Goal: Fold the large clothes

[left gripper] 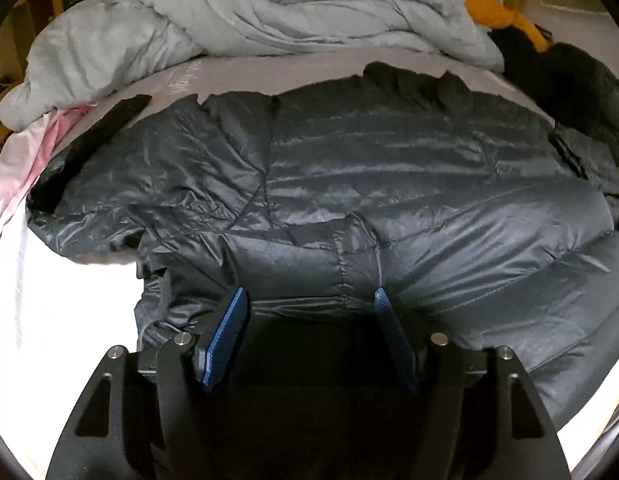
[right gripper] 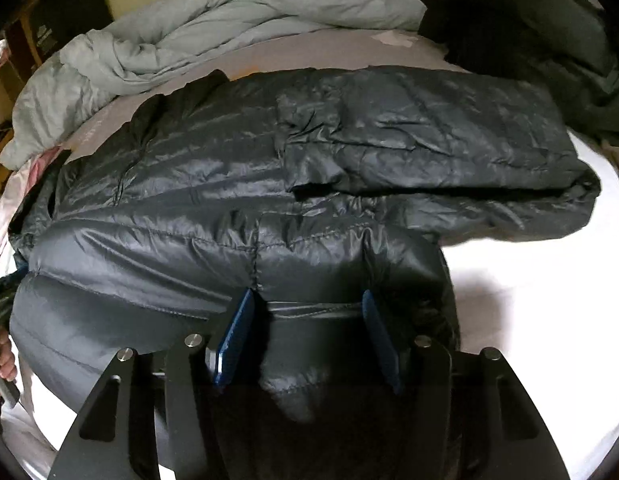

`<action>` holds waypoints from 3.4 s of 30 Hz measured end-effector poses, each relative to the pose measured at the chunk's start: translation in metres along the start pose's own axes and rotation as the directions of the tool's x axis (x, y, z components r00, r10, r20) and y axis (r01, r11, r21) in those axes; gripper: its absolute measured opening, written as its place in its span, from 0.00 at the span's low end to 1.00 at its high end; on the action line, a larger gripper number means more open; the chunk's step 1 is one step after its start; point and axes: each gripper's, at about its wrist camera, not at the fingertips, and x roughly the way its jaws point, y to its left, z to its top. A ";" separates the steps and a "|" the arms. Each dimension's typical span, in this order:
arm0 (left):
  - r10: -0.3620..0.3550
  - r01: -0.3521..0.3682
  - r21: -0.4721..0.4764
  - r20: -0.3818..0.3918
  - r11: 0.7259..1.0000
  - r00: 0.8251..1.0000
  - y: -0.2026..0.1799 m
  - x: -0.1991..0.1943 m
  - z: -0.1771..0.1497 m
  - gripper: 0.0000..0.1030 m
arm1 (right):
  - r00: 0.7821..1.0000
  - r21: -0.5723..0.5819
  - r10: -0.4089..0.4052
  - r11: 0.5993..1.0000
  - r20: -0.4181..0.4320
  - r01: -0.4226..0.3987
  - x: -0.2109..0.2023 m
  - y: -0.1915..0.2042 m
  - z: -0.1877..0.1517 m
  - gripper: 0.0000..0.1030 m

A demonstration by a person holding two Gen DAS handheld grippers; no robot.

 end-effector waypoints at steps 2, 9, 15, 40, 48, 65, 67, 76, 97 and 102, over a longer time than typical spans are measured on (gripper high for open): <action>0.010 -0.010 0.011 0.002 1.000 1.000 -0.002 0.000 -0.003 0.64 | 1.000 -0.020 -0.010 1.000 -0.002 0.010 0.001 0.002 -0.002 0.57; 0.068 -0.080 0.099 0.113 0.992 0.991 -0.019 -0.018 -0.003 0.62 | 1.000 -0.012 -0.027 1.000 0.010 0.027 -0.001 0.003 0.000 0.58; 0.029 -0.068 0.123 0.297 0.990 0.954 -0.025 -0.074 0.007 0.62 | 0.988 0.001 -0.057 0.998 0.144 0.058 -0.039 0.003 0.010 0.58; 0.038 -0.050 0.042 0.242 0.998 0.969 0.010 -0.057 0.049 0.64 | 0.956 -0.101 -0.287 0.955 -0.058 0.280 0.044 0.027 0.102 0.25; -0.100 0.090 0.049 0.264 0.995 0.959 -0.016 -0.070 0.048 0.60 | 0.989 -0.114 0.119 0.988 0.087 -0.108 -0.018 0.078 0.096 0.12; -0.304 0.303 0.036 0.182 0.952 0.935 -0.041 -0.058 0.048 0.62 | 0.950 -0.208 0.280 0.946 0.140 -0.248 -0.035 0.163 0.071 0.36; -0.349 0.346 0.048 0.175 0.937 0.921 -0.047 -0.059 0.049 0.67 | 0.934 -0.169 0.297 0.949 0.196 -0.266 -0.053 0.139 0.079 0.64; -0.567 0.547 -0.210 -0.051 0.811 0.822 -0.081 -0.004 0.090 0.76 | 0.928 0.012 0.047 0.998 0.369 -0.055 -0.099 0.057 0.103 0.69; 0.037 -0.031 -0.057 0.111 0.998 0.993 -0.019 -0.018 0.127 0.08 | 0.952 0.056 -0.024 0.998 0.306 0.007 -0.088 0.023 0.107 0.69; 0.095 -0.083 -0.135 0.087 0.987 0.992 0.033 -0.004 0.111 0.08 | 0.975 0.074 0.079 0.993 0.208 -0.097 -0.064 0.017 0.108 0.69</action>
